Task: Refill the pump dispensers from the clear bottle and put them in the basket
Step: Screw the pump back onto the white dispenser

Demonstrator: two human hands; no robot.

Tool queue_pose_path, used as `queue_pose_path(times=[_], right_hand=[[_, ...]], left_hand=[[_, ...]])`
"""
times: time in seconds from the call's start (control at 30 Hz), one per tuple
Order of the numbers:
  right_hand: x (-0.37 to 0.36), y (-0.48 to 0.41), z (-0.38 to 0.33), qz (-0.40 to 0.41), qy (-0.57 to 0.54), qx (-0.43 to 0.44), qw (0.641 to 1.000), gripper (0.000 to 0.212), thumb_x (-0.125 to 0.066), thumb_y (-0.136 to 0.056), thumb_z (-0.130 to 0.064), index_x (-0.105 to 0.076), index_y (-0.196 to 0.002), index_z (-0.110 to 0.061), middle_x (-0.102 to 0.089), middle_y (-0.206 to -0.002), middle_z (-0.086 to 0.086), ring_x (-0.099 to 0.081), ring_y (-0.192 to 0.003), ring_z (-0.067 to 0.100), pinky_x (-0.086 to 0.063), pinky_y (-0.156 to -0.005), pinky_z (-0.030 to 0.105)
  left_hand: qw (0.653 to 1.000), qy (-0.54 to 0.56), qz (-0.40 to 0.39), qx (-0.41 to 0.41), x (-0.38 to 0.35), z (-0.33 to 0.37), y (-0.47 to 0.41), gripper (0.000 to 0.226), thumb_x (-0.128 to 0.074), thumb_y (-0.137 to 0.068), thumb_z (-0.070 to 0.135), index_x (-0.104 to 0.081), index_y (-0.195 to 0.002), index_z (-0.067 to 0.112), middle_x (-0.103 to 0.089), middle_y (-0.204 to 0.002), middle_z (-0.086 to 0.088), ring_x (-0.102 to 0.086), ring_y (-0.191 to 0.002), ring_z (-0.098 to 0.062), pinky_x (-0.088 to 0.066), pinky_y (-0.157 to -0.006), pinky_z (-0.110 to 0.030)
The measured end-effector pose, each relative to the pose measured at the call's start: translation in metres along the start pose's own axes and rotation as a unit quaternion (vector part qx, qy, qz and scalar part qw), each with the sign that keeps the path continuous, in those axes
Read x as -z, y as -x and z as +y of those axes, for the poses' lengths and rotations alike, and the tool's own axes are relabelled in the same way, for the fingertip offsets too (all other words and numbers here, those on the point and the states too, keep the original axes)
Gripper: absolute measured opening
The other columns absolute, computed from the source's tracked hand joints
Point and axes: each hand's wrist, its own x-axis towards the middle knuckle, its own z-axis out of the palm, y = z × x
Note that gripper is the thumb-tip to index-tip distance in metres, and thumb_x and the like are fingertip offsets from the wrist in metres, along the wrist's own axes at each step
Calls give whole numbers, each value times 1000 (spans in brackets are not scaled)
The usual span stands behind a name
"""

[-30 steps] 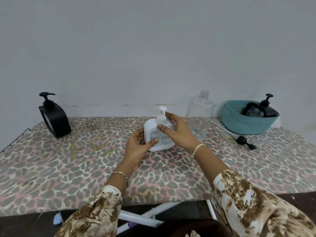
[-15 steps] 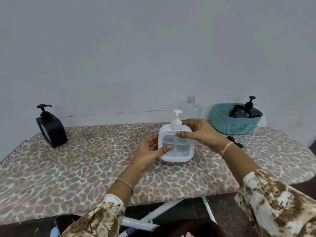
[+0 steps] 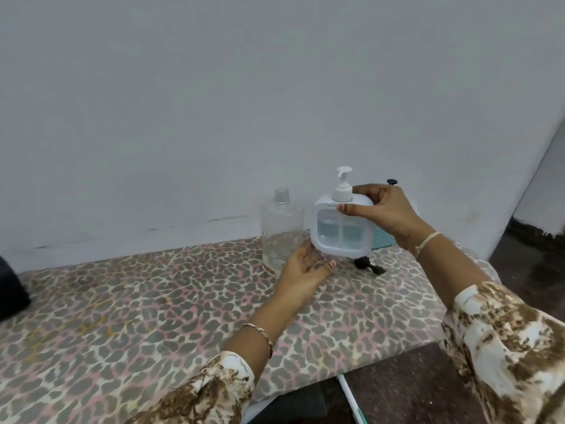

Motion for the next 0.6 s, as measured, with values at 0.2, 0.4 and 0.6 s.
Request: queue_pose_path(times=[0.2, 0.4, 0.6], right_hand=[[23, -51, 12, 151, -6, -6, 989, 43, -91, -57, -31, -71, -93, -22, -72, -94, -5, -68, -80, 7, -57, -66, 24], [24, -85, 44, 253, 24, -47, 966, 55, -87, -55, -40, -68, -103, -20, -69, -98, -6, -66, -90, 13, -56, -77, 31], [22, -101, 68, 313, 33, -78, 946, 57, -83, -55, -47, -67, -104, -23, -69, -99, -8, -64, -89, 12, -52, -71, 26]], left_hand=[[996, -82, -24, 2, -20, -1, -47, 70, -67, -88, 8, -29, -147, 7, -35, -153, -2, -35, -137, -8, -30, -100, -9], [987, -159, -15, -5, -30, -14, -91, 68, -70, -86, 13, -37, -146, 9, -42, -149, -3, -39, -137, -13, -30, -112, -24], [979, -201, 4, -20, -34, -21, -123, 61, -72, -85, 18, -45, -140, 13, -56, -131, 4, -45, -111, 1, -33, -86, -4]])
